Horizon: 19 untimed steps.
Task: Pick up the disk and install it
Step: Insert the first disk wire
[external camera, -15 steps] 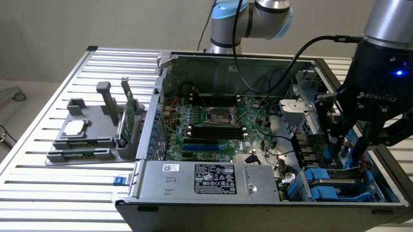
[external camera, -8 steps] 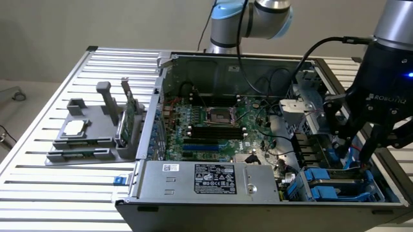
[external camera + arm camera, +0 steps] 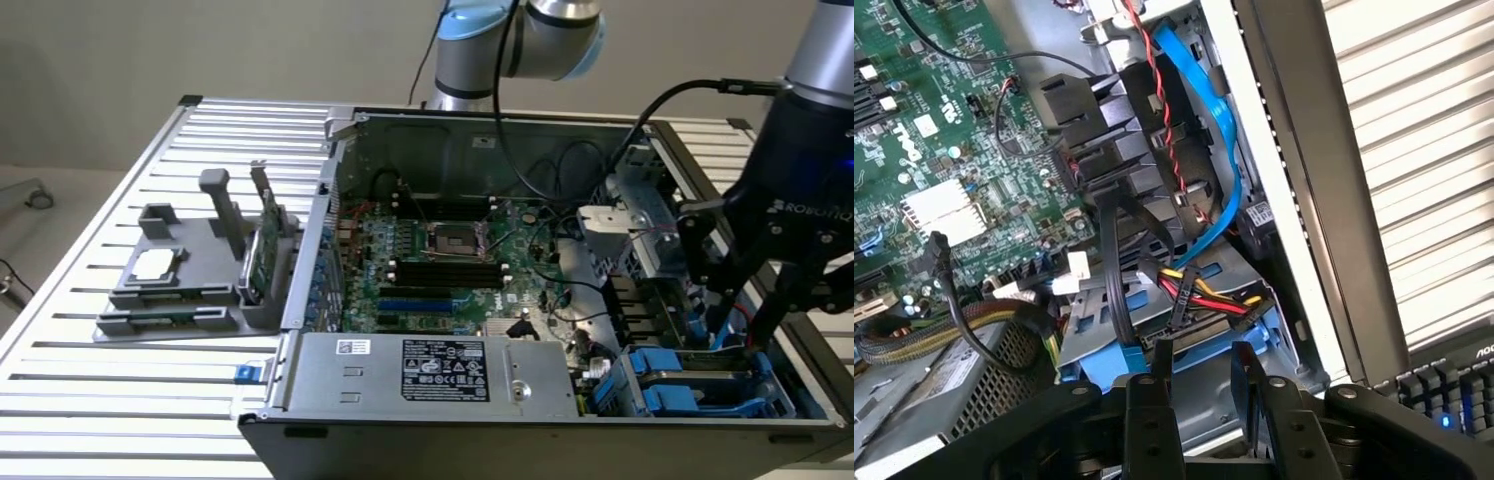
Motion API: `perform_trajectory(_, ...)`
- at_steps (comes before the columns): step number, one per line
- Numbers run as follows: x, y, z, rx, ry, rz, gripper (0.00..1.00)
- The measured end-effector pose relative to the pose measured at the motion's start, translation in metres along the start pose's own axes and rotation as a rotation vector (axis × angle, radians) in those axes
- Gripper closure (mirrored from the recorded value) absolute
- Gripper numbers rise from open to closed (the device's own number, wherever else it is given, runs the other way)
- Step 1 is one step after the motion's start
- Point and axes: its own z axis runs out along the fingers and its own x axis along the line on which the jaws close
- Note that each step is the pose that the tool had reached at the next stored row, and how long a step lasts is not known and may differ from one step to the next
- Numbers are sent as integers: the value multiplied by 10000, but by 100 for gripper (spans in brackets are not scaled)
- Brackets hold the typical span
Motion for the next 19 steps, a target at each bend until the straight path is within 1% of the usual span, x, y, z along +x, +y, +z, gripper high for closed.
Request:
perform_trajectory(3,-15,-5,5,-73,48,64,63)
perform_trajectory(5,-22,-7,10,-140,91,118,63)
perform_trajectory(8,-27,-8,18,-250,171,254,63)
perform_trajectory(9,-29,-9,20,-272,192,301,63)
perform_trajectory(10,-32,-11,21,-282,206,341,63)
perform_trajectory(16,-62,-29,31,-304,253,498,63)
perform_trajectory(17,-69,-29,32,-317,264,519,63)
perform_trajectory(19,-90,-22,34,-378,300,553,63)
